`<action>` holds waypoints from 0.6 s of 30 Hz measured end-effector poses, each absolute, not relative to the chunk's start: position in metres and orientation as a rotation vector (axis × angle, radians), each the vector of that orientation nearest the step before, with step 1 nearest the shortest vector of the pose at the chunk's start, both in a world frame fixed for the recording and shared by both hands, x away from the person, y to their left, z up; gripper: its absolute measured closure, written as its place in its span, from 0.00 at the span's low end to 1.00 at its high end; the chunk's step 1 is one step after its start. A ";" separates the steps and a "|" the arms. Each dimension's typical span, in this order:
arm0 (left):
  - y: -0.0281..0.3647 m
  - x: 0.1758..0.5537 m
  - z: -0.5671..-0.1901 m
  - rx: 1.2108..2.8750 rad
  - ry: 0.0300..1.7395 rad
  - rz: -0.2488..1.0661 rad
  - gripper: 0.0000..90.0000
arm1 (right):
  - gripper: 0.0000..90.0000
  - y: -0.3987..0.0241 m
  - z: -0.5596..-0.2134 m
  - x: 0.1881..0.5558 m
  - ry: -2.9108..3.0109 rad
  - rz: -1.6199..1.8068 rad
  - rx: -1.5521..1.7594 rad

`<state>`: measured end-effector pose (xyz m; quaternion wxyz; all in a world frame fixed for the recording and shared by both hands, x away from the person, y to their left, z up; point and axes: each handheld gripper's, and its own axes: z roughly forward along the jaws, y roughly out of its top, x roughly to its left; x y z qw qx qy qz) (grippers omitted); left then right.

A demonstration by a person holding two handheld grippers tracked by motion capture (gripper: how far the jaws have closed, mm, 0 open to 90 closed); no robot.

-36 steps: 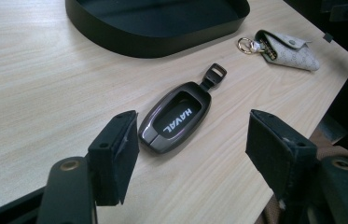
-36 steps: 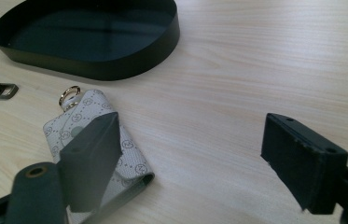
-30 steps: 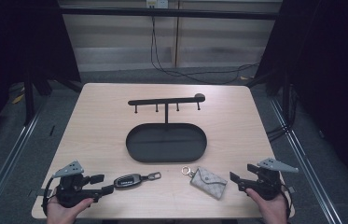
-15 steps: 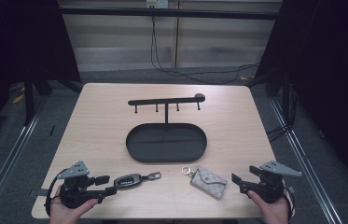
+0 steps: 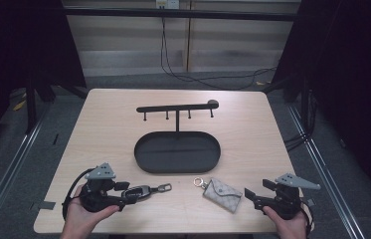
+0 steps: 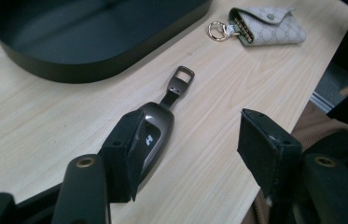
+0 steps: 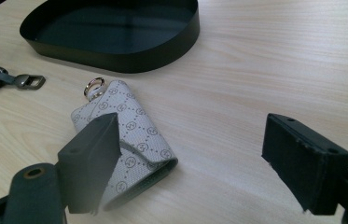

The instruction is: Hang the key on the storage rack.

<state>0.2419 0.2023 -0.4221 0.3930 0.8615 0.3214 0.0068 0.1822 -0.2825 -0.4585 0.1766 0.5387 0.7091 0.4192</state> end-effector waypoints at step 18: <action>0.175 0.271 -0.413 2.335 0.749 0.044 0.62 | 0.24 -0.279 -0.460 0.185 2.028 1.189 1.506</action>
